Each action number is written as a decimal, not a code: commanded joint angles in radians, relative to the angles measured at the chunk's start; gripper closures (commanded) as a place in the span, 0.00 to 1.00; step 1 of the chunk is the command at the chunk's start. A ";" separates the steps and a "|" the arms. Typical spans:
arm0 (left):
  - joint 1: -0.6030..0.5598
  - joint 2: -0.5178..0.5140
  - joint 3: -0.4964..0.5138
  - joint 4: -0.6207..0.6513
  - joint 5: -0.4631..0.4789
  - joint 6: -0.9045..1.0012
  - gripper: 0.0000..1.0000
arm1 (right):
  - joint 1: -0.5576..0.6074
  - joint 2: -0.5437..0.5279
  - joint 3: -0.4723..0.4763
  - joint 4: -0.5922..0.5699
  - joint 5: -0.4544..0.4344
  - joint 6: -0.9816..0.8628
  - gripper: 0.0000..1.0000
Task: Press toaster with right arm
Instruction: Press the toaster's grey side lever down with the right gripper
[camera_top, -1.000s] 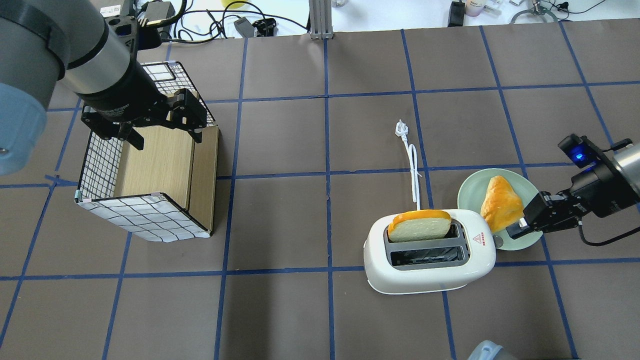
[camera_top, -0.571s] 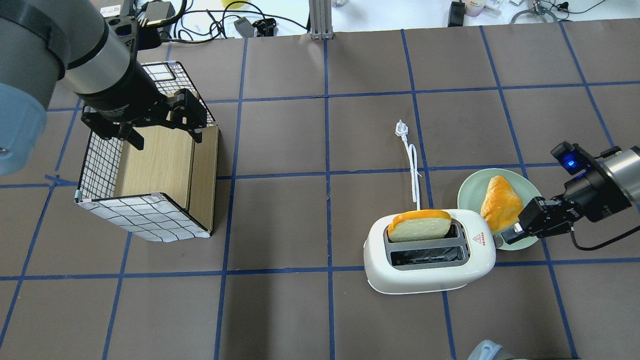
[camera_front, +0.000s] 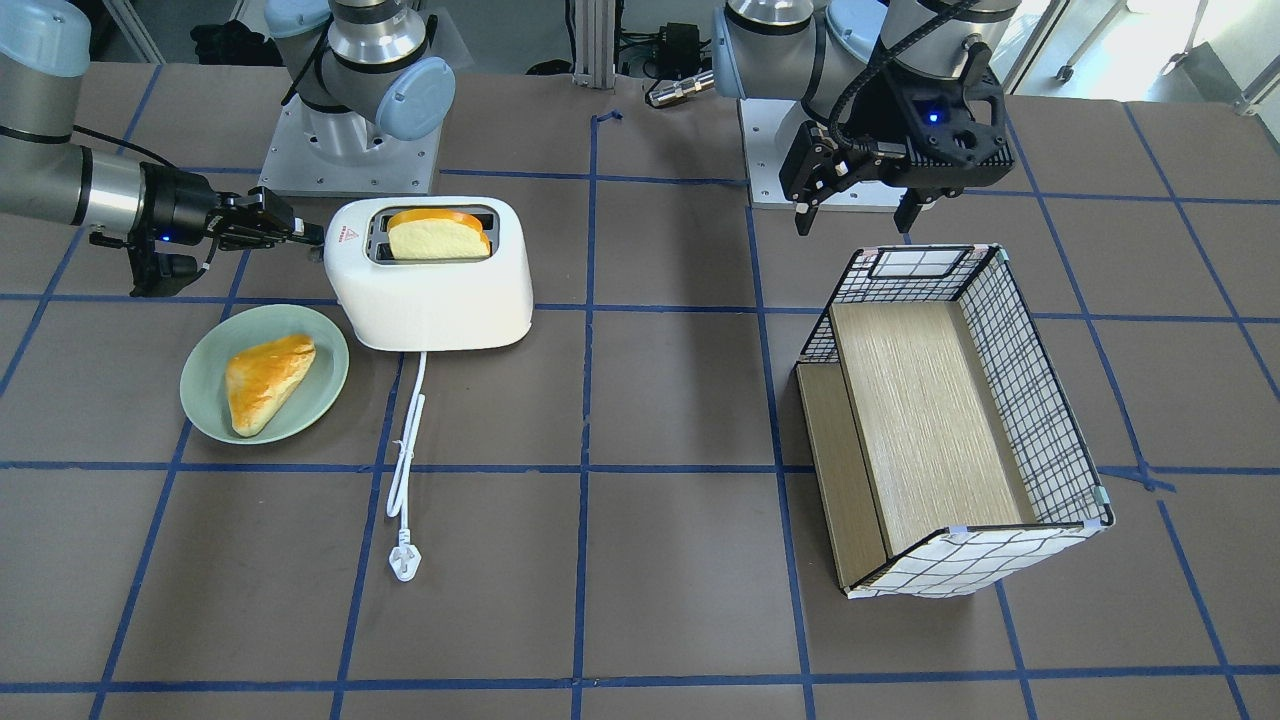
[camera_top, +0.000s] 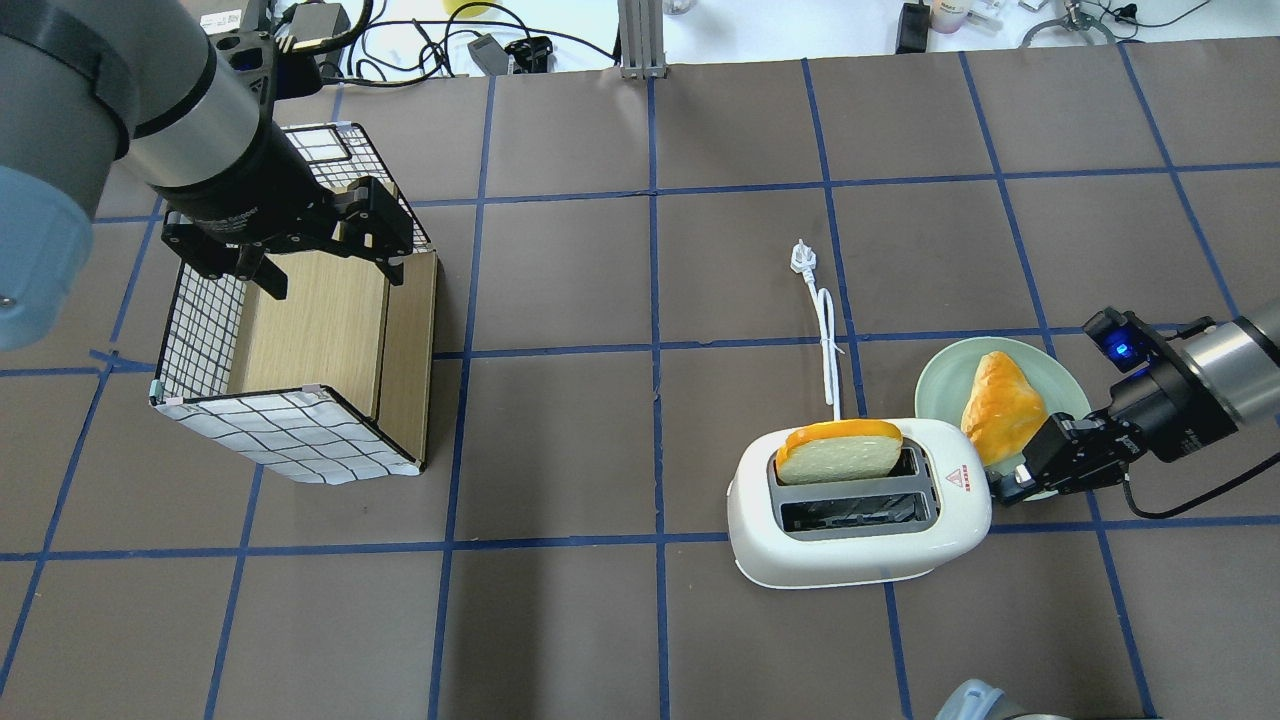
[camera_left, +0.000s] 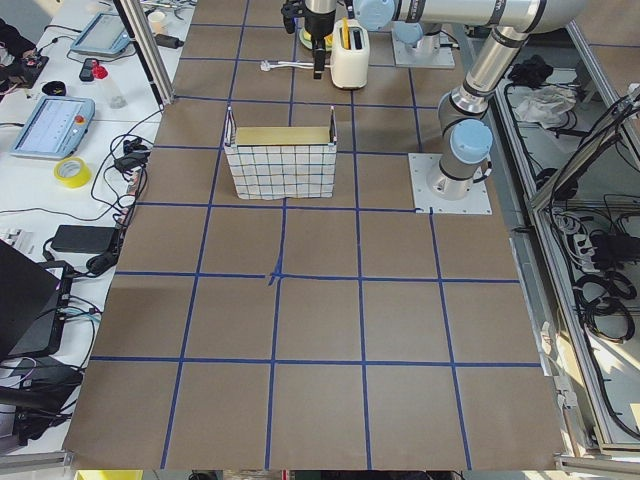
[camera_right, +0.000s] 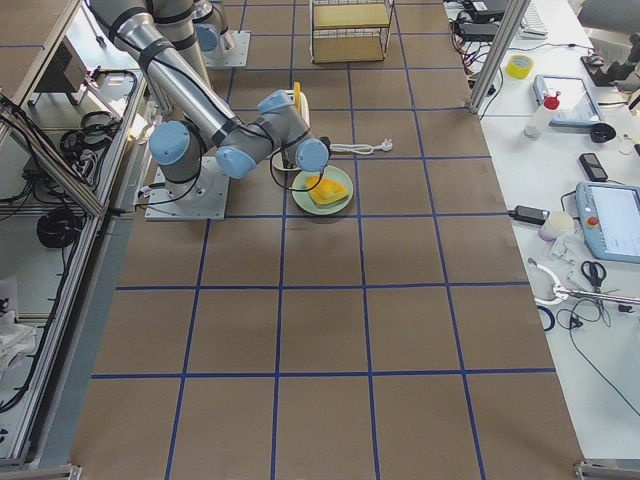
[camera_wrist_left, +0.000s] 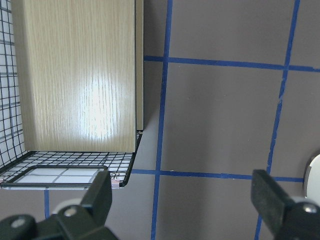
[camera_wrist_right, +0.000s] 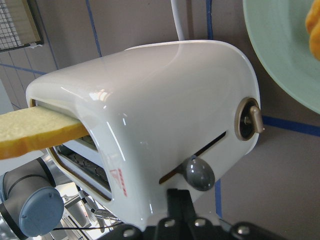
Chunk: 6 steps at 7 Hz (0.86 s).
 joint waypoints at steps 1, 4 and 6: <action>0.000 0.000 0.001 0.000 0.000 0.000 0.00 | 0.000 0.013 0.001 -0.006 -0.002 0.003 1.00; 0.000 0.000 0.001 0.000 0.000 0.000 0.00 | 0.000 0.038 0.004 -0.036 -0.008 0.008 1.00; 0.000 0.000 -0.001 0.000 0.000 0.000 0.00 | 0.000 0.044 0.027 -0.077 -0.015 0.012 1.00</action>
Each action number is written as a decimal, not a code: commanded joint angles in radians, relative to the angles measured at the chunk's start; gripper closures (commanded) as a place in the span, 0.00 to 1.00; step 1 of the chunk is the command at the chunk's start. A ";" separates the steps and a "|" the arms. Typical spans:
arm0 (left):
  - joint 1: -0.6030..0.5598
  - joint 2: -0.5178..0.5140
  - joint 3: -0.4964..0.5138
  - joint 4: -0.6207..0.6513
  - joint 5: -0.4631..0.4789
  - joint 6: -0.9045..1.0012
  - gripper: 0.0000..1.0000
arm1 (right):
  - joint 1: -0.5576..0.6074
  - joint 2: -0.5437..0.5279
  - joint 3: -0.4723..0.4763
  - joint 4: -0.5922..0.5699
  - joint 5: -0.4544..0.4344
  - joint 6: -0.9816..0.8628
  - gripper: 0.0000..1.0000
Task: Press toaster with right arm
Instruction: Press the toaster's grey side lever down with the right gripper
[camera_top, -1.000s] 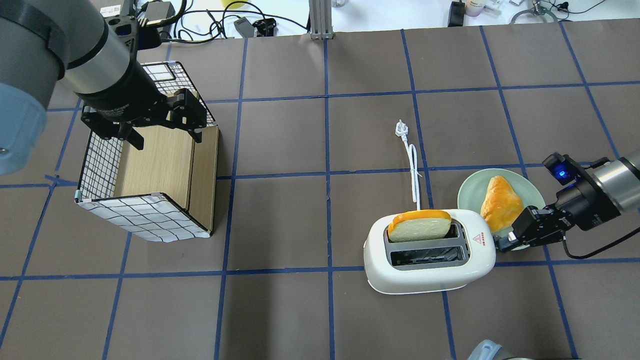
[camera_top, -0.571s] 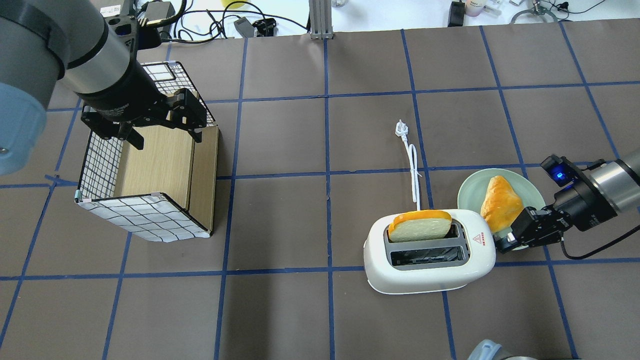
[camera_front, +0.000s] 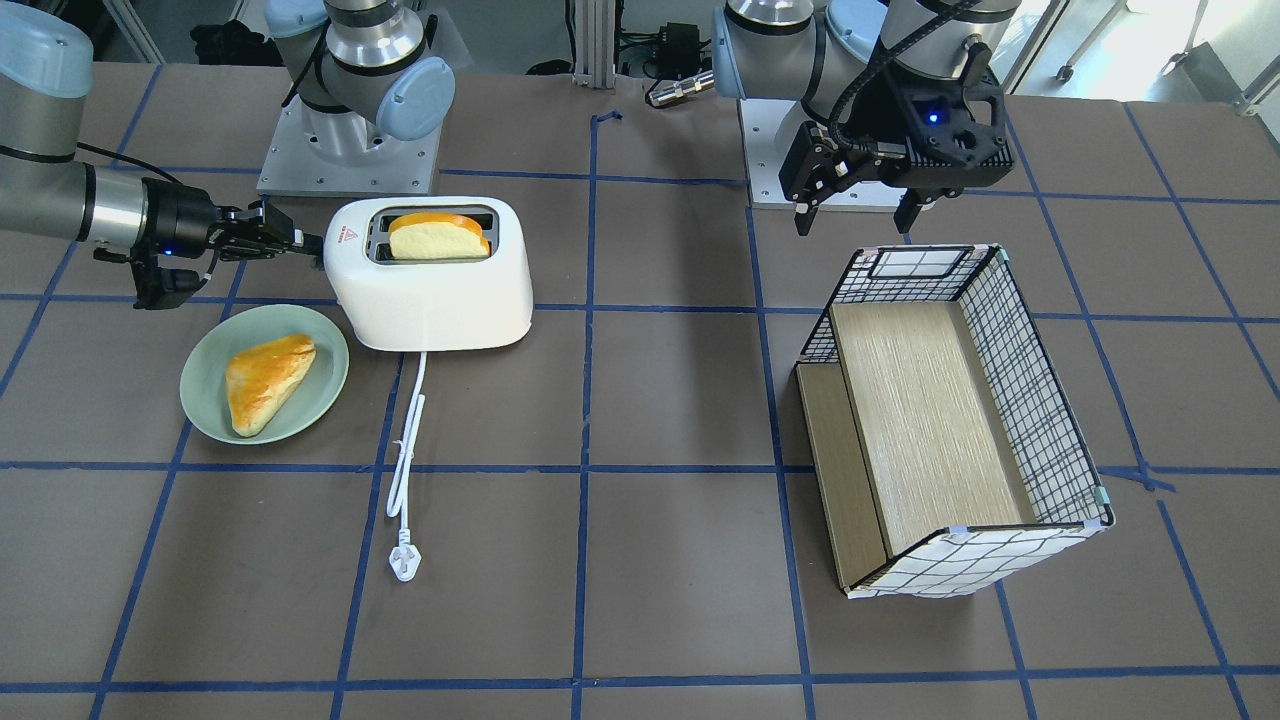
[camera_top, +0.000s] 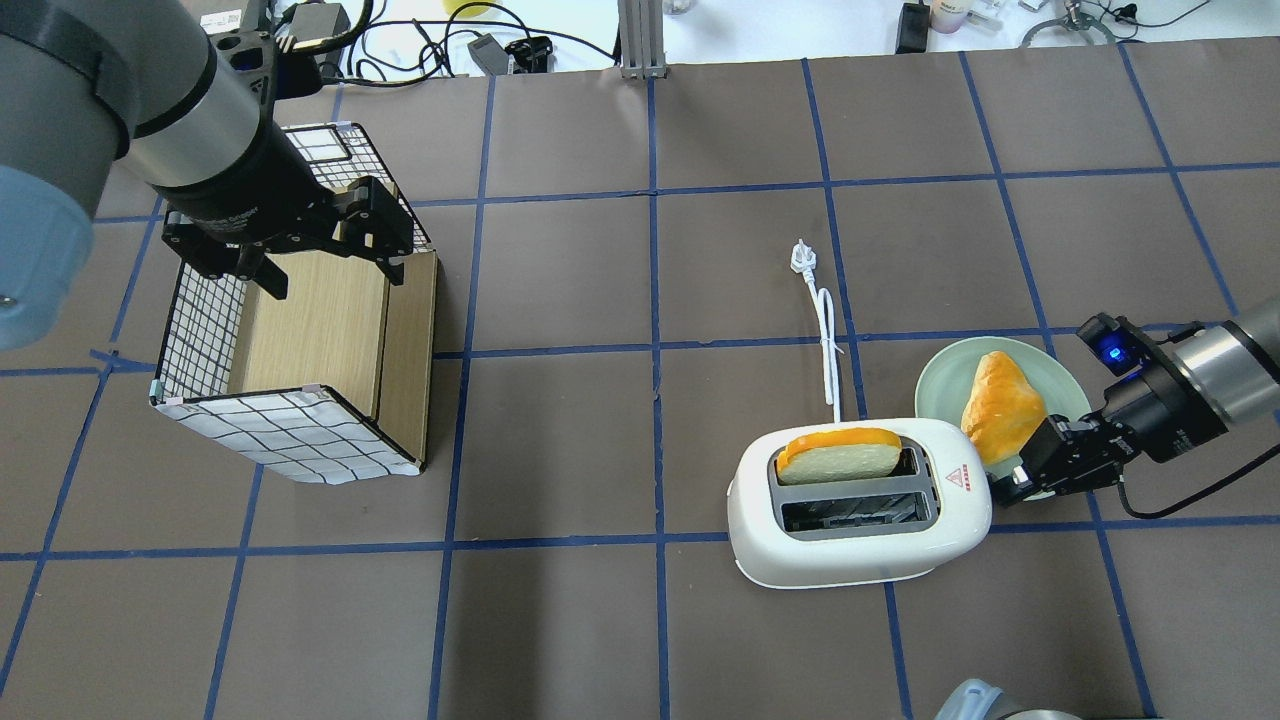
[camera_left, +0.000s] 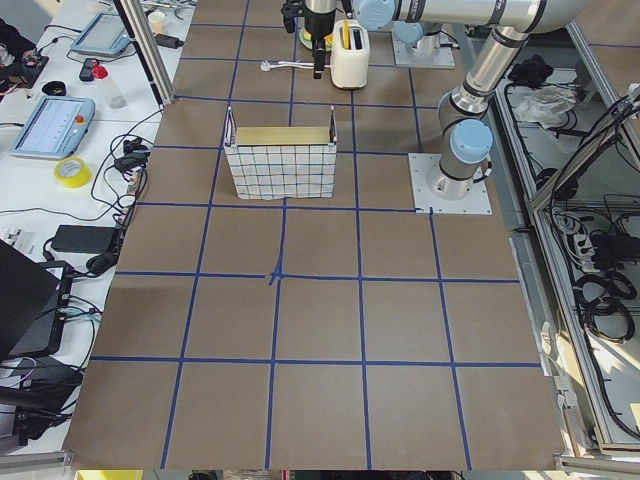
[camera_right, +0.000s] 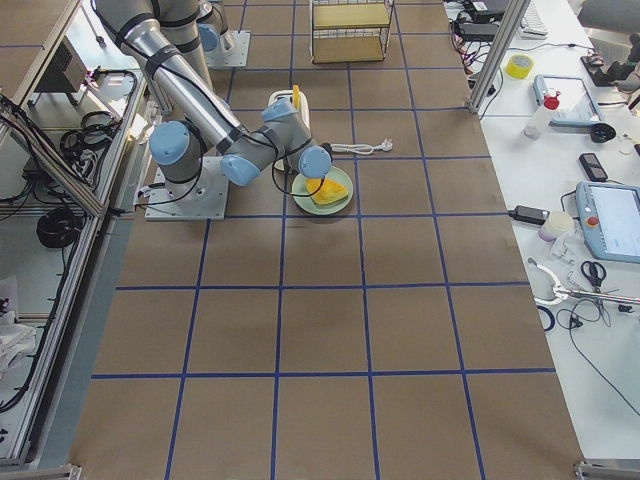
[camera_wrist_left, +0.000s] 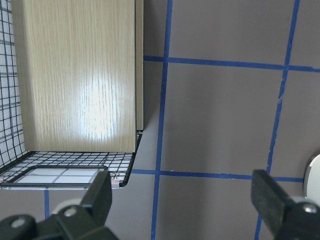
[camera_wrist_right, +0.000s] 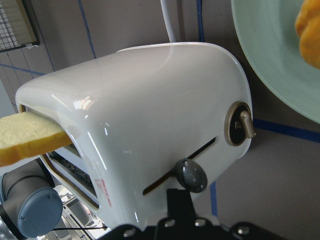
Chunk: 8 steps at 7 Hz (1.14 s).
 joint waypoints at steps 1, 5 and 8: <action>0.000 0.000 -0.001 0.000 0.001 0.000 0.00 | 0.000 0.008 0.034 -0.061 -0.003 0.005 1.00; 0.000 0.000 -0.001 0.000 0.001 0.000 0.00 | 0.000 0.022 0.028 -0.080 -0.004 0.079 1.00; -0.002 0.000 -0.001 0.000 0.001 0.000 0.00 | 0.002 -0.003 -0.049 0.003 -0.056 0.199 1.00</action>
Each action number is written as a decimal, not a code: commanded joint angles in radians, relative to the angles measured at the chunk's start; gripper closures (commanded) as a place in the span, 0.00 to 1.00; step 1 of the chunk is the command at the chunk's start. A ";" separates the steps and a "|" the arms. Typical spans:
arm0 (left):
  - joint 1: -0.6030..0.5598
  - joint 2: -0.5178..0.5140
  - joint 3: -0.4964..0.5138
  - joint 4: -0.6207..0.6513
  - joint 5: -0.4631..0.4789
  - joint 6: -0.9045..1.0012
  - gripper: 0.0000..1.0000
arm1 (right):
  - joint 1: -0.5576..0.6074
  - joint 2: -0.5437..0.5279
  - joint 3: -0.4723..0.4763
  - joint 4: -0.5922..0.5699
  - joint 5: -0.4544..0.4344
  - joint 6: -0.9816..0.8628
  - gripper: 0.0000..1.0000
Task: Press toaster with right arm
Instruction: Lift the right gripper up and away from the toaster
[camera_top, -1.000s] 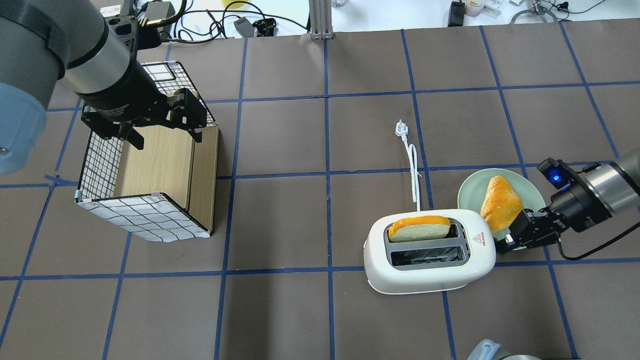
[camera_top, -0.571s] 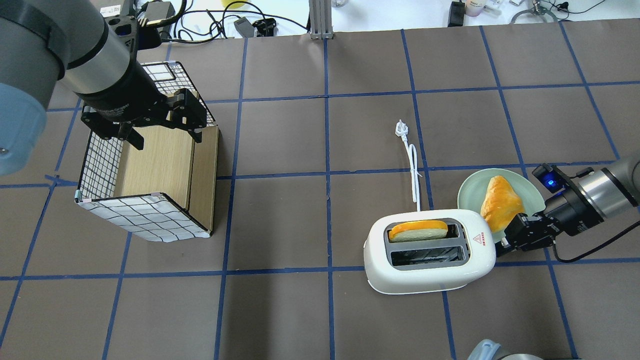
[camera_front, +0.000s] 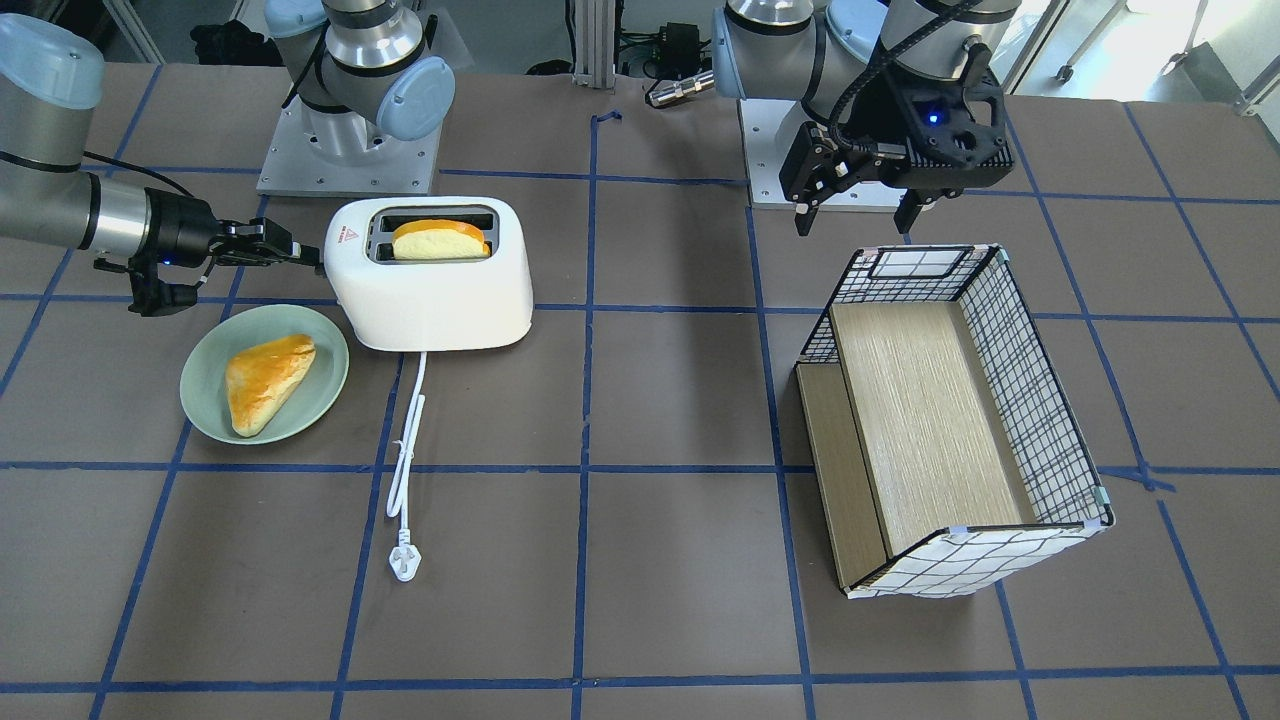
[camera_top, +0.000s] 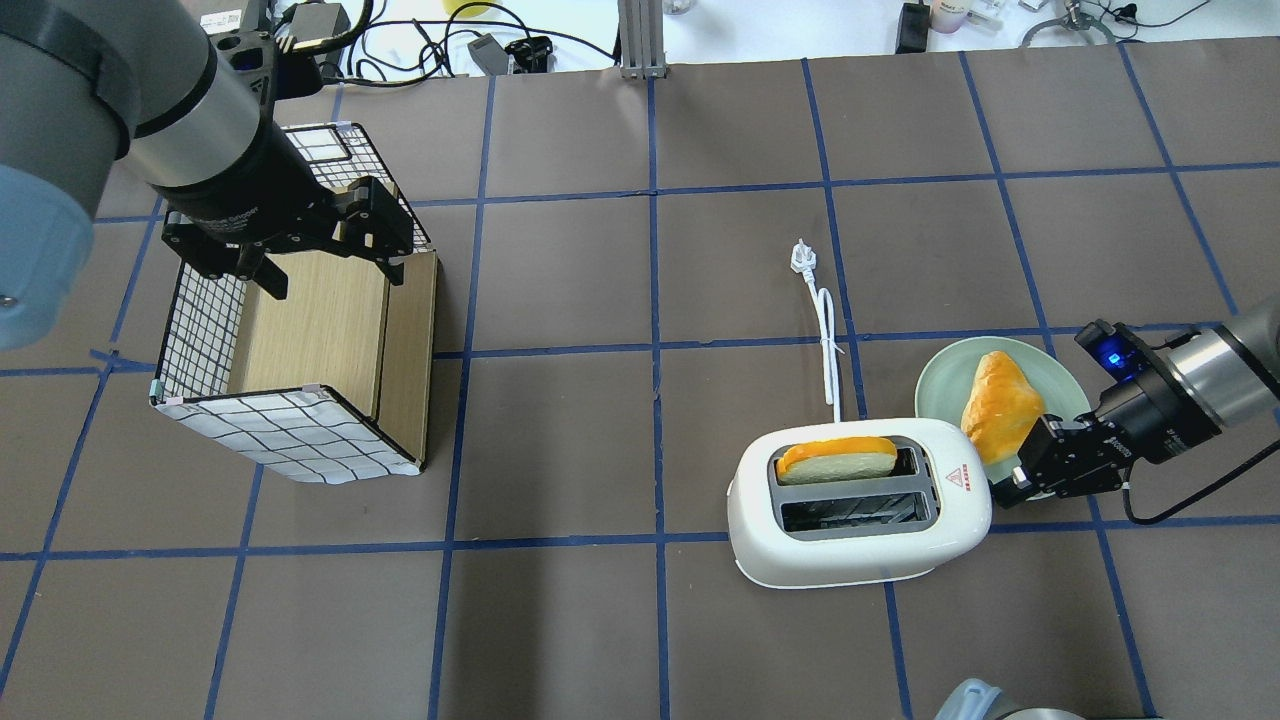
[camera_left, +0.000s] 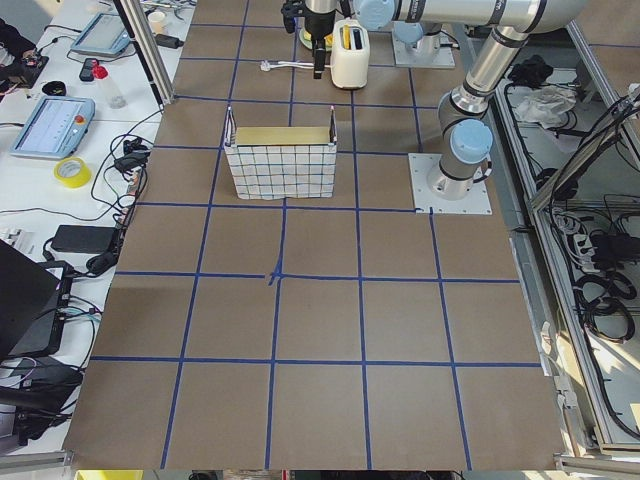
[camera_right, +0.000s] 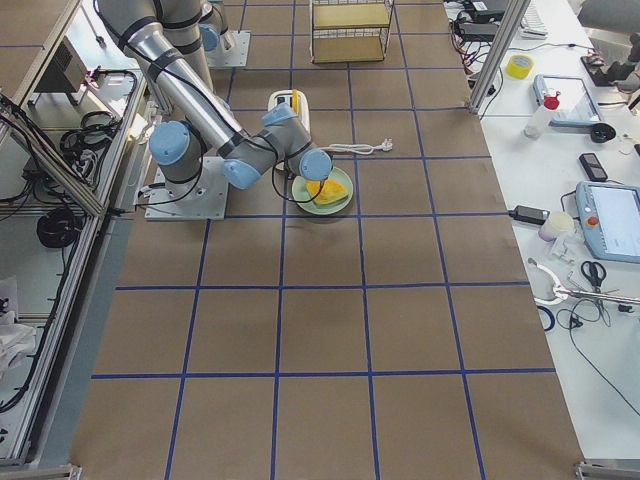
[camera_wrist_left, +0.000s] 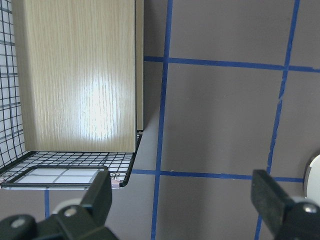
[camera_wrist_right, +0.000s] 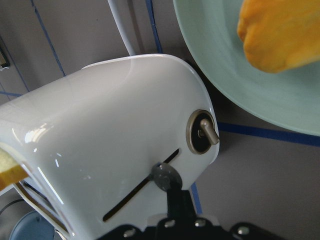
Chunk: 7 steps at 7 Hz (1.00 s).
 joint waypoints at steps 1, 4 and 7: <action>0.000 0.000 0.001 0.000 0.000 0.000 0.00 | 0.000 -0.032 -0.102 0.137 -0.029 0.072 1.00; 0.000 0.000 -0.001 0.000 -0.002 0.000 0.00 | 0.002 -0.044 -0.263 0.184 -0.034 0.189 0.35; 0.000 0.000 -0.001 0.000 0.000 0.000 0.00 | 0.048 -0.064 -0.459 0.173 -0.112 0.343 0.00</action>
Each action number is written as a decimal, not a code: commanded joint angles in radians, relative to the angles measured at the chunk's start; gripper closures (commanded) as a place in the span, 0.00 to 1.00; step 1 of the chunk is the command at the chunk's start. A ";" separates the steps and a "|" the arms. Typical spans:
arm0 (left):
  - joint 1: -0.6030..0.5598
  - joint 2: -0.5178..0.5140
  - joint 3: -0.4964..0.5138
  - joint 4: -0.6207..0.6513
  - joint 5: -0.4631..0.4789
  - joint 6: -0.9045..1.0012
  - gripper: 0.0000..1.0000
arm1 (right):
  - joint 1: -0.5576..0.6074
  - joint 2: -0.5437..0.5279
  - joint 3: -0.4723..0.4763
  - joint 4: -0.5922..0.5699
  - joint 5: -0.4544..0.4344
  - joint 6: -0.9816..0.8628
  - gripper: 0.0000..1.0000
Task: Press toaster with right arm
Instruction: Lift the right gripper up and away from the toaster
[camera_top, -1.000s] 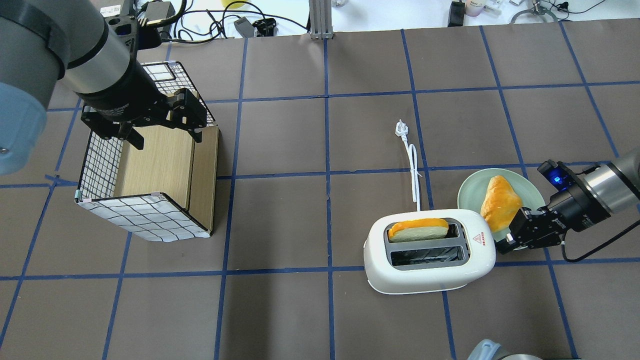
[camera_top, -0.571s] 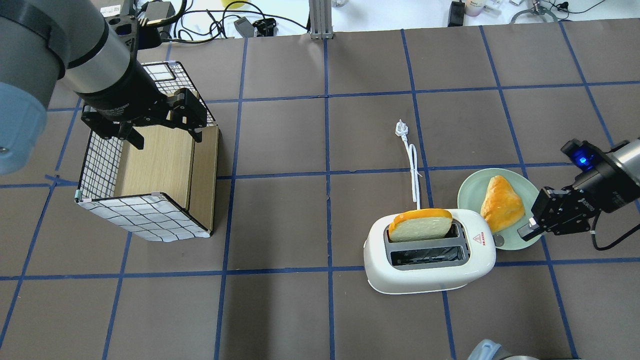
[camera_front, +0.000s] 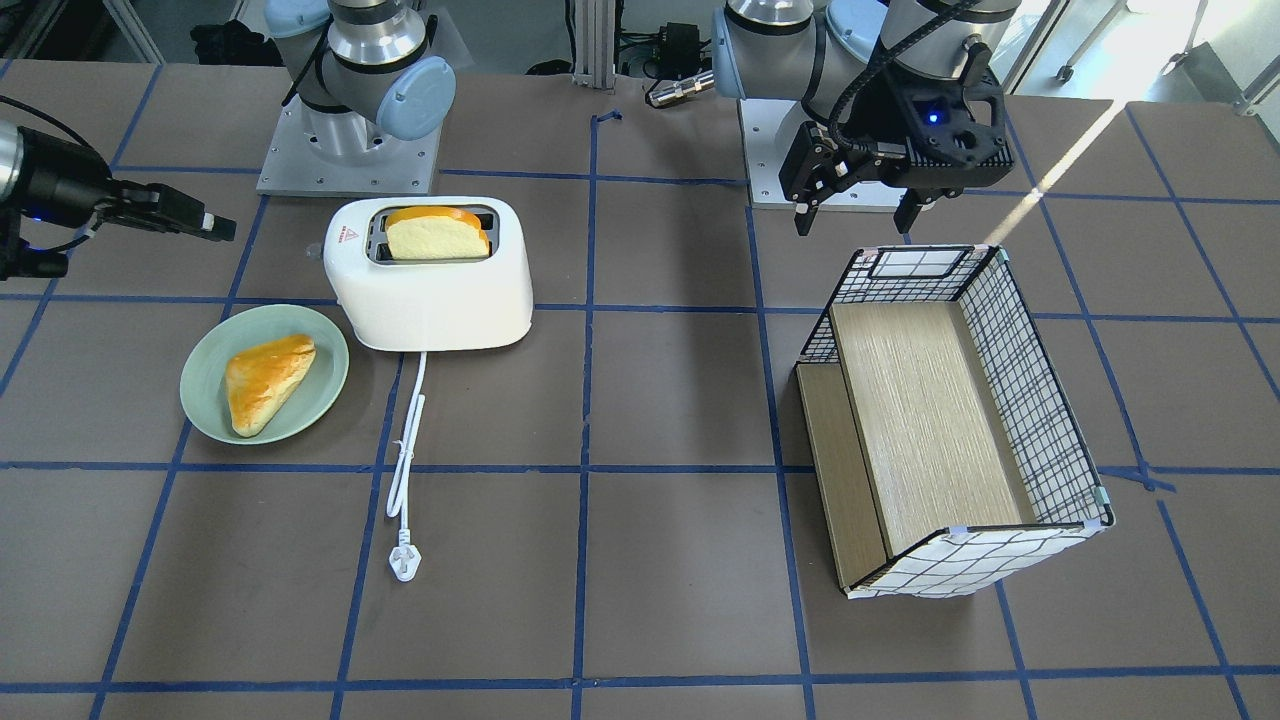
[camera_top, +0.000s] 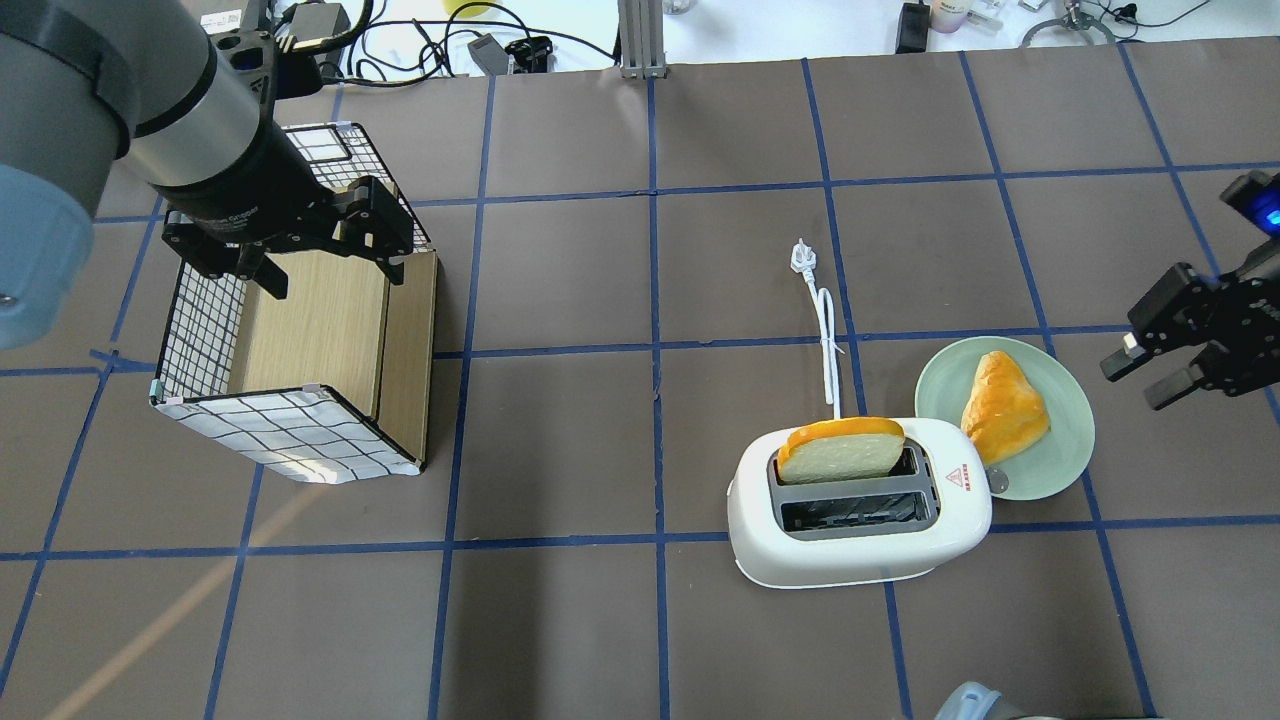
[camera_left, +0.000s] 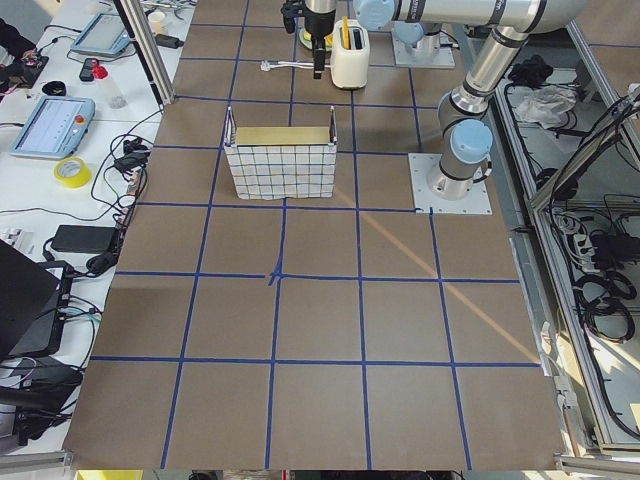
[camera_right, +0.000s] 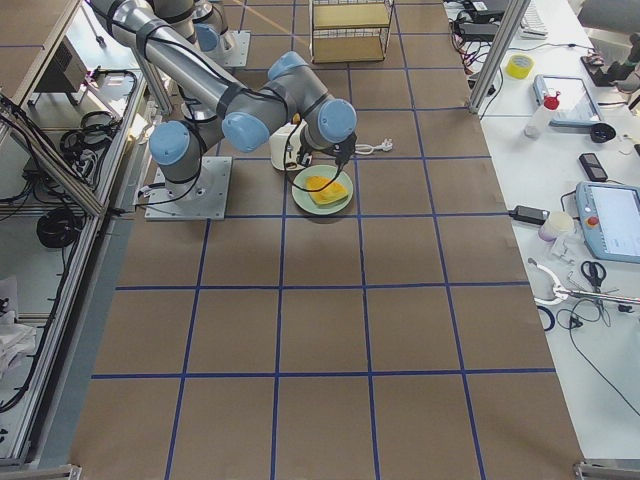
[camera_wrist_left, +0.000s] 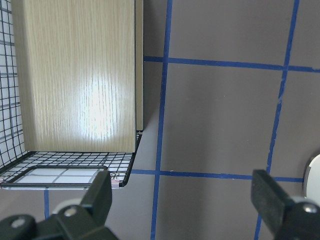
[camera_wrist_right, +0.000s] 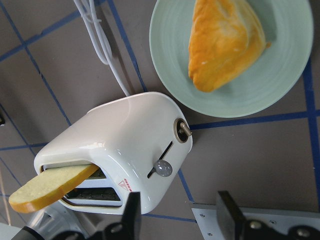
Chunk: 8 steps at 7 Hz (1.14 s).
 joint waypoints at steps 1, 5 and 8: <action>0.000 0.000 0.000 0.000 0.000 0.000 0.00 | 0.066 -0.006 -0.127 -0.003 -0.039 0.117 0.00; 0.000 0.000 -0.001 0.000 -0.001 0.000 0.00 | 0.392 -0.009 -0.172 -0.220 -0.162 0.447 0.00; 0.000 0.000 0.000 0.000 -0.001 0.000 0.00 | 0.497 -0.025 -0.176 -0.291 -0.203 0.452 0.00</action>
